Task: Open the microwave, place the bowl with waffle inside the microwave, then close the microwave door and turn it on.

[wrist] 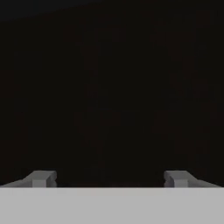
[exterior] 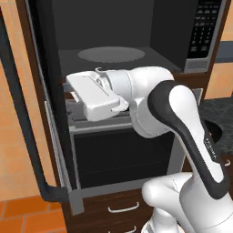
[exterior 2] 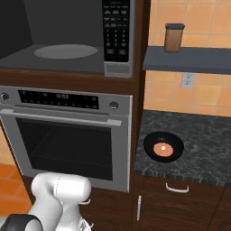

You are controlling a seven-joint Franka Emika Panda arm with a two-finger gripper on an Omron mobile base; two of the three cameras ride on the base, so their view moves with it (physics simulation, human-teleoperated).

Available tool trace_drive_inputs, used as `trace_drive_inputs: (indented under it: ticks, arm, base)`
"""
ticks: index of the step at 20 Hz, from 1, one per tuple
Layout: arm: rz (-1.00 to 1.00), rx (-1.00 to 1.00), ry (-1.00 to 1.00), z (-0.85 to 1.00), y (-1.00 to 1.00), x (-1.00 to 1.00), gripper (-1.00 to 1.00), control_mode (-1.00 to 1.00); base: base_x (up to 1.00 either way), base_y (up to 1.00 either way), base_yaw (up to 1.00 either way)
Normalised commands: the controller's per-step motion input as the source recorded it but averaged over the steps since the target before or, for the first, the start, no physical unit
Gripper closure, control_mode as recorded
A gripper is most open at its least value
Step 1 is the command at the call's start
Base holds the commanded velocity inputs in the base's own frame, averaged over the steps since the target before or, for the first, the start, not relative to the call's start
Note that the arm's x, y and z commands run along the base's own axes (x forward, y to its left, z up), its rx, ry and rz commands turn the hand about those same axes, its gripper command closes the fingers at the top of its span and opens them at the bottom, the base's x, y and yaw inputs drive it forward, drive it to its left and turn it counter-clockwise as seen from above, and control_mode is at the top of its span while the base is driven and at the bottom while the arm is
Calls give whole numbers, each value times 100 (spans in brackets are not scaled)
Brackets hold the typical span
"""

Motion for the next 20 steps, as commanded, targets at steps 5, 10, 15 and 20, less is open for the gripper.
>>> trace_drive_inputs:
  ticks: [5, 10, 15, 20]
  arm:
    - [-13, -9, 3, -5, 23, 0, -100, -100]
    - [-24, 0, 1, -11, -77, -6, -100, -100]
    - [-34, 1, 0, 0, -100, -33, -100, -100]
    - [-45, -1, 12, 0, -100, -4, -100, -100]
  base:
    - [0, 0, 0]
    - [0, 0, 0]
    - [0, 0, 0]
    - [0, 0, 0]
